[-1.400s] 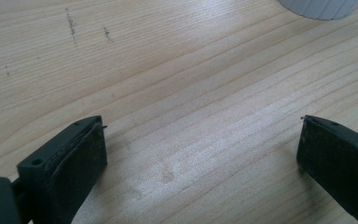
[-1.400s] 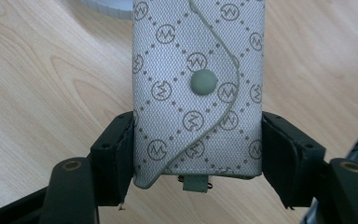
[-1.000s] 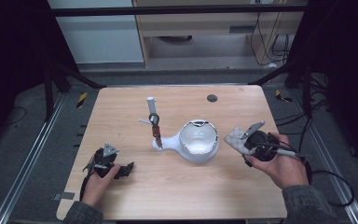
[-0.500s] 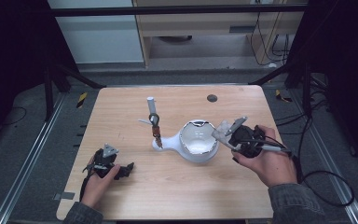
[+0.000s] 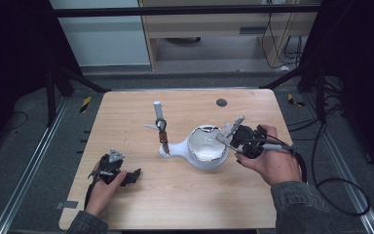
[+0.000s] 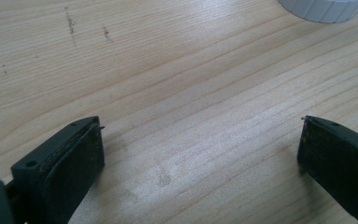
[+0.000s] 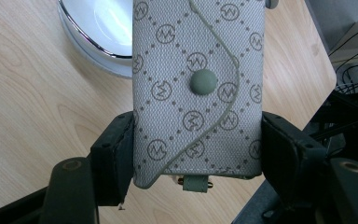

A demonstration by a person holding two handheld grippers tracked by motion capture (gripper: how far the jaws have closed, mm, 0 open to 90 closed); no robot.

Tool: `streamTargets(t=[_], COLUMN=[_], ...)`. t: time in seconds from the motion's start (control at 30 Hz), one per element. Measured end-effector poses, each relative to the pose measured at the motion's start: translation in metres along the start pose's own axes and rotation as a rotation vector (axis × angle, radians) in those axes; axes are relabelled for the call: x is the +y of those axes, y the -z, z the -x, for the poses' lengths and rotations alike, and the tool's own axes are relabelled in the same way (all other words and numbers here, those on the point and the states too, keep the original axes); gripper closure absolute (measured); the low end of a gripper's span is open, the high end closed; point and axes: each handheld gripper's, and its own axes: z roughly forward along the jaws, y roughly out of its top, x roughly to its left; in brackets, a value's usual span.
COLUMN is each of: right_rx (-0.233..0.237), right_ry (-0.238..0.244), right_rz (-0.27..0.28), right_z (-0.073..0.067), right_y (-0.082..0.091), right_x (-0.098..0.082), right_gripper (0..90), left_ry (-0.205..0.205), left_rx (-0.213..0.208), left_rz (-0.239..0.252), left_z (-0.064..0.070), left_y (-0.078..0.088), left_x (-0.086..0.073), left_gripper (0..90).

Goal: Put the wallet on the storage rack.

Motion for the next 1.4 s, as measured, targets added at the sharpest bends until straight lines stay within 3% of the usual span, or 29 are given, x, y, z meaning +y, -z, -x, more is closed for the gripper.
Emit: streamTargets(t=[0.77, 1.4], right_rx=[0.041, 0.072], right_ry=[0.085, 0.145], right_rz=[0.0, -0.078], right_z=[-0.025, -0.039], right_y=[-0.018, -0.04], right_x=[0.036, 0.045], right_gripper=[32.6, 32.6], left_ry=[-0.002, -0.002], left_rx=[0.0, -0.001], left_rz=[-0.001, 0.001], left_z=[0.001, 0.001], left_y=[0.0, -0.001], left_x=[0.0, 0.0], left_gripper=[0.0, 0.0])
